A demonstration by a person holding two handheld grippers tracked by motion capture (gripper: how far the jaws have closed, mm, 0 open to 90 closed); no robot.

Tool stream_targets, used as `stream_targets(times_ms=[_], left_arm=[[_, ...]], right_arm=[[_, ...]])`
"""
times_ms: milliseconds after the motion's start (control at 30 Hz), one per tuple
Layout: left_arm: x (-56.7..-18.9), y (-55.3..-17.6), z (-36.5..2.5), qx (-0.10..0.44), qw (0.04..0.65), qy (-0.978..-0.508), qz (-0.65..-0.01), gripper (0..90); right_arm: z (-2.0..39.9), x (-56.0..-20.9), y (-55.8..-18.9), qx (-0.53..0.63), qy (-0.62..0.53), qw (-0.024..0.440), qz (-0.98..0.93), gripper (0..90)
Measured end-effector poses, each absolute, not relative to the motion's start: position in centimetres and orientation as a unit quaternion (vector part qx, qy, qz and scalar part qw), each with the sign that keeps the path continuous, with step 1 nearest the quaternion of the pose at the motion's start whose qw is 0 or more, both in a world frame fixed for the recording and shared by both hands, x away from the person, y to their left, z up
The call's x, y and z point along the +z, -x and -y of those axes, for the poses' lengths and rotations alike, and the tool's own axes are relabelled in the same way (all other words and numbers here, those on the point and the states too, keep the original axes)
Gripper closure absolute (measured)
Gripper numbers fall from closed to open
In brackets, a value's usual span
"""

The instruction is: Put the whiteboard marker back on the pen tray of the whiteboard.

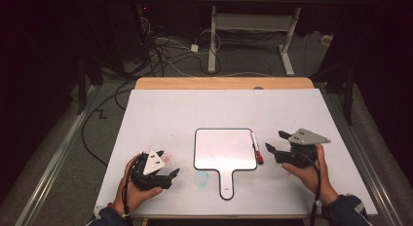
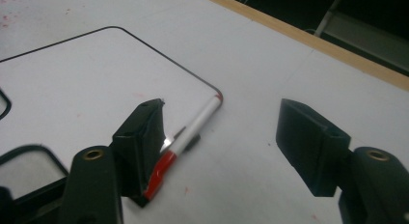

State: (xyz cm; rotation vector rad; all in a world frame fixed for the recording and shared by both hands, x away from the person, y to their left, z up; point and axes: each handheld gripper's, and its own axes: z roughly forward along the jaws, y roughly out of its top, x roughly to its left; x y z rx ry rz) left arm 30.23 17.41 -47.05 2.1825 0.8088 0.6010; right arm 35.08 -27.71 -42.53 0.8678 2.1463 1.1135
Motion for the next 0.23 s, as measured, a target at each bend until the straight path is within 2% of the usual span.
stream_targets(times_ms=[233], left_arm=[[-47.3,-30.4,-17.1,0.247,0.343,-0.851,-0.312,19.3]], right_arm=[[30.5,-43.2,-31.5,0.43,-0.324,0.3,-0.787,29.5]])
